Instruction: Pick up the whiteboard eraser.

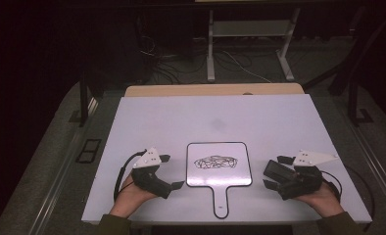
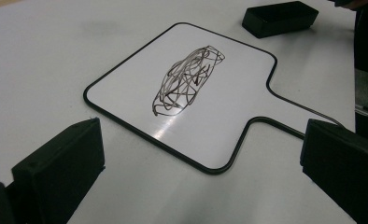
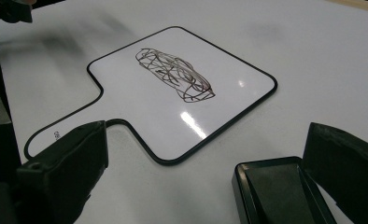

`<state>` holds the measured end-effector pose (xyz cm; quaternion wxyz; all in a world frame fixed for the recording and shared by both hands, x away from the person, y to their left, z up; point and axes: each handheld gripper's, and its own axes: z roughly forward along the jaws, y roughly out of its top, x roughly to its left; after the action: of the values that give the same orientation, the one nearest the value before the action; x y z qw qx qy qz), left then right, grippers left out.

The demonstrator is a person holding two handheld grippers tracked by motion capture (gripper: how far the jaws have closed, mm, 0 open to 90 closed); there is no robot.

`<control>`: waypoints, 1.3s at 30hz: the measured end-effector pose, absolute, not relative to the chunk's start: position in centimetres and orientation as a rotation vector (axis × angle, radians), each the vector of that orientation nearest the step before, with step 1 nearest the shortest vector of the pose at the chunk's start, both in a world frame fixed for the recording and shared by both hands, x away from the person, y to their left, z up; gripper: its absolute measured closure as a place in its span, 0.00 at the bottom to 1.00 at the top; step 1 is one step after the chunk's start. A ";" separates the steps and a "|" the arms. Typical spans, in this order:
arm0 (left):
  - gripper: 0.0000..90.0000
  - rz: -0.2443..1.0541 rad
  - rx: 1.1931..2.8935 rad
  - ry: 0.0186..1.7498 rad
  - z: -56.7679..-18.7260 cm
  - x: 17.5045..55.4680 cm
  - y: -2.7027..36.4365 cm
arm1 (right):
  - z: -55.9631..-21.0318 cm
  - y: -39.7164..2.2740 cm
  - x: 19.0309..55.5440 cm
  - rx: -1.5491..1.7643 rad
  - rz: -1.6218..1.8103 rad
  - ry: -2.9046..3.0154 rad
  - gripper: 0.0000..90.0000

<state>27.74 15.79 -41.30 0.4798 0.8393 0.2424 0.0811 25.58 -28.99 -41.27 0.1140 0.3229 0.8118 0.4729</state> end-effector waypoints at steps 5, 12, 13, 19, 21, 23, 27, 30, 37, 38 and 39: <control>0.00 0.195 2.048 0.597 -41.5 27.8 15.9 | -41.2 -29.1 25.7 0.948 1.380 2.388 0.00; 0.00 0.190 2.036 0.608 -41.6 27.5 16.1 | -40.9 -29.1 25.9 0.930 1.365 2.427 0.00; 0.00 0.196 2.047 0.601 -41.6 27.4 16.1 | -40.9 -29.1 25.9 0.932 1.355 2.434 0.00; 0.00 0.196 2.053 0.601 -41.6 27.3 16.2 | -40.5 -28.8 26.1 0.911 1.343 2.445 0.00; 0.00 0.203 2.050 0.601 -41.7 27.3 16.2 | -40.4 -28.7 26.3 0.909 1.332 2.453 0.00; 0.00 0.203 2.055 0.601 -41.7 27.5 16.2 | -40.4 -28.7 26.4 0.907 1.323 2.467 0.00; 0.00 0.203 2.068 0.598 -41.8 27.4 16.1 | -40.5 -28.8 26.8 0.888 1.302 2.484 0.00; 0.00 0.202 2.071 0.601 -41.9 27.4 16.0 | -40.4 -29.0 27.1 0.883 1.284 2.489 0.00; 0.00 0.202 2.067 0.604 -41.9 27.4 16.1 | -40.2 -29.3 27.5 0.875 1.199 2.524 0.00; 0.00 0.202 2.066 0.605 -41.9 27.4 16.1 | -40.1 -29.4 27.6 0.873 1.189 2.532 0.00; 0.00 0.202 2.065 0.605 -42.0 27.4 16.1 | -40.1 -29.5 27.6 0.879 1.188 2.536 0.00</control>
<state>27.42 16.07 -41.98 0.4707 0.8430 0.2470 0.0825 27.65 -29.48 -40.12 0.1031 0.2979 0.8594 0.4025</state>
